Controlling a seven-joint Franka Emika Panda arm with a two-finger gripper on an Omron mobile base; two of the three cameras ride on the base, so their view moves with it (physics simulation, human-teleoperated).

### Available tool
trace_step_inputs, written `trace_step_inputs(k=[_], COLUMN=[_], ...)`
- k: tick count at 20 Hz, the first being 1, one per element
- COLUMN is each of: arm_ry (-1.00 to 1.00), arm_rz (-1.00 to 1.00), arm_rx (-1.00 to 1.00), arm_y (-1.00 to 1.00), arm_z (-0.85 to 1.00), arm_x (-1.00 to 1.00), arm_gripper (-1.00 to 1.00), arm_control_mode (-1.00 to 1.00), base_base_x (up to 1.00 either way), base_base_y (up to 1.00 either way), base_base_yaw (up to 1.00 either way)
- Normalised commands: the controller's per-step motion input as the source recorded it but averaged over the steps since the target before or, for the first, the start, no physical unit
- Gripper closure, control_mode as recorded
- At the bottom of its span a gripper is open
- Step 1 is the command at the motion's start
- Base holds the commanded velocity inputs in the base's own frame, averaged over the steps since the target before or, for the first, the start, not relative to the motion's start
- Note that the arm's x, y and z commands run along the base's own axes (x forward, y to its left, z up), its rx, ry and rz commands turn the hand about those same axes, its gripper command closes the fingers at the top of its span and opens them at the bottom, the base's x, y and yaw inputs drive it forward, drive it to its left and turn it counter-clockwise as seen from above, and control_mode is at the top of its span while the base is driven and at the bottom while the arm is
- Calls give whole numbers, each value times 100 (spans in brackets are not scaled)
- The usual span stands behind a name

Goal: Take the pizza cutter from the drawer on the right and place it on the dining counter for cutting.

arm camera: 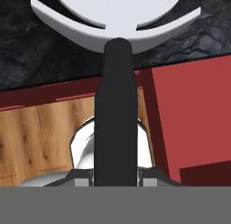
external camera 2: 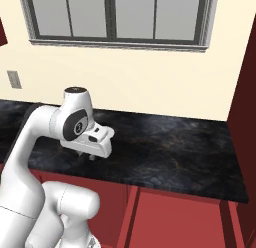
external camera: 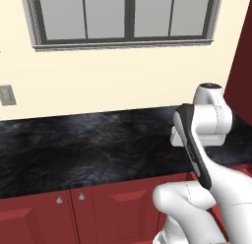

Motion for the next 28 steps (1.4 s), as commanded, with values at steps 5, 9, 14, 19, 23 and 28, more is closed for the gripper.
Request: trace_step_inputs(k=[5, 9, 14, 19, 23, 28], arm_ry=[0, 0, 0, 0, 0, 0], arm_rz=[0, 0, 0, 0, 0, 0], arm_rx=[0, 0, 0, 0, 0, 0], arm_y=[0, 0, 0, 0, 0, 0], arm_z=[0, 0, 0, 0, 0, 0], arm_x=[0, 0, 0, 0, 0, 0], arm_gripper=[100, 100, 100, 100, 100, 100], arm_control_mode=[100, 100, 100, 100, 100, 100], base_base_x=[-68, -6, 0, 0, -5, -3], base_base_y=[82, 100, 81, 46, 12, 0], base_base_yaw=[17, 61, 81, 88, 100, 100])
